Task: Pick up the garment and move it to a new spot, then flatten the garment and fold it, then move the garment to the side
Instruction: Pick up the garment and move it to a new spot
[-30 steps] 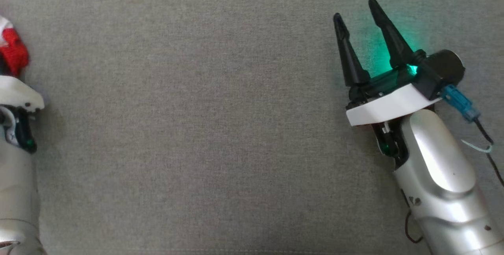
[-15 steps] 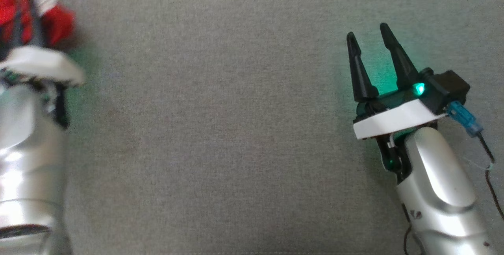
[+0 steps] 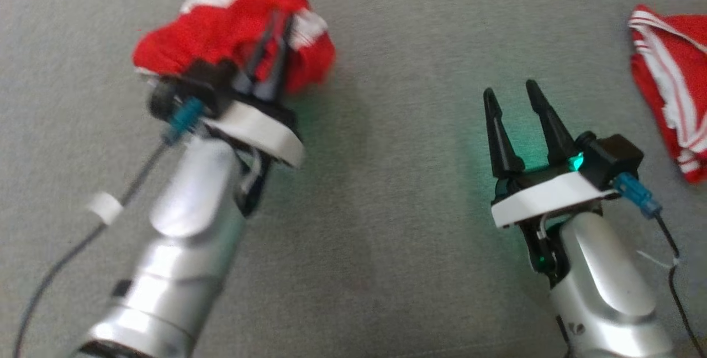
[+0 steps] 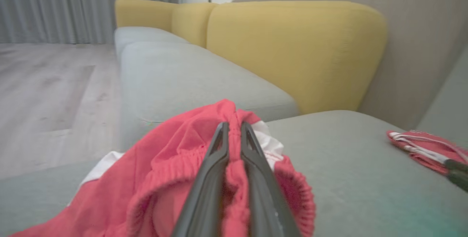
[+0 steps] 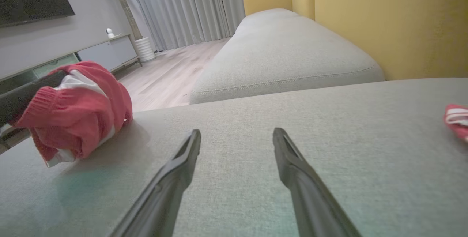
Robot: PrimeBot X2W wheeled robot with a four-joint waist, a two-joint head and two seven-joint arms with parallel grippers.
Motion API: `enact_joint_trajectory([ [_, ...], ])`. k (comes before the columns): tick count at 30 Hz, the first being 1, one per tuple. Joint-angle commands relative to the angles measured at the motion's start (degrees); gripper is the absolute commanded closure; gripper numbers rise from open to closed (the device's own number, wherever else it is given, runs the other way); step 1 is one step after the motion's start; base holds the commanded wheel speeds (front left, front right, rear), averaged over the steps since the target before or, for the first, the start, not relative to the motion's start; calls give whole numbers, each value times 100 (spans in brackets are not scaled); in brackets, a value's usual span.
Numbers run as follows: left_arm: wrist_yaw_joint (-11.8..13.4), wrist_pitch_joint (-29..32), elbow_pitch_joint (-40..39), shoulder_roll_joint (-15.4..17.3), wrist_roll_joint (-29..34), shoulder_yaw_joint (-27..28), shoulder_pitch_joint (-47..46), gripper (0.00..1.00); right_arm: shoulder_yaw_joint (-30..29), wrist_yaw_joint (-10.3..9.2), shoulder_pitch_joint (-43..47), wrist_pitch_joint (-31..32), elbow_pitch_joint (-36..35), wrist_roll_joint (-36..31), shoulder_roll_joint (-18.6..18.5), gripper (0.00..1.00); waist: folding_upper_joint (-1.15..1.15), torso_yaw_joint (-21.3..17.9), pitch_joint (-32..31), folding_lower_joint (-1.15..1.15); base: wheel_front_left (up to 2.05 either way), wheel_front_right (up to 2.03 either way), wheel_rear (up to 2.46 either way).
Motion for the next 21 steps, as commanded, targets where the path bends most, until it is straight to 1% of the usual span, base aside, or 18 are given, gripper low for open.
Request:
enact_joint_trajectory([
  [1, 11, -45, -277, 60, -173, -119, 37, 100, 95, -4, 99, -62, -105, 55, 103, 0, 0, -234, -199, 0, 0, 0, 0],
  [5, 11, -51, -482, -64, -584, -473, 434, 100, 119, -4, 231, -62, -33, 183, 106, 0, 0, -401, -339, 0, 0, 0, 0],
  [7, 14, -52, -552, -86, -733, -564, 690, 100, 147, -4, 270, -62, -1, 229, 107, 0, 0, -460, -393, 0, 0, 0, 0],
  [9, 107, -53, -610, -93, -806, -600, 949, 44, 182, -4, 298, -62, 34, 250, 107, 0, 0, -503, -447, 0, 0, 0, 0],
  [10, 176, -53, -666, -94, -842, -602, 1072, 0, 177, -4, 310, -62, 50, 260, 107, 0, 0, -511, -464, 0, 0, 0, 0],
  [13, 404, -53, -830, -96, -715, -487, 1422, 0, 137, -4, 344, -62, 98, 267, 107, 0, 0, -489, -541, 0, 0, 0, 0],
  [14, 473, -53, -909, -96, -649, -366, 1539, 0, 114, -4, 361, -62, 112, 262, 107, 0, 0, -470, -573, 0, 0, 0, 0],
  [18, 687, -54, -1333, -5, -238, 238, 2117, 0, 6, -4, 472, -62, 166, 240, 108, 0, 0, -370, -740, 0, 0, 0, 0],
  [19, 753, -54, -1543, 47, -57, 574, 2468, 0, -56, -4, 549, -62, 198, 227, 108, 0, 0, -309, -856, 0, 0, 0, 0],
  [20, 753, -54, -1543, 47, -57, 574, 2468, 0, -56, -4, 549, -62, 198, 227, 108, 0, 0, -309, -856, 0, 0, 0, 0],
  [21, 780, -54, -1637, 84, 52, 734, 2645, 0, -78, -4, 591, -62, 218, 219, 108, 0, 0, -280, -927, 0, 0, 0, 0],
])
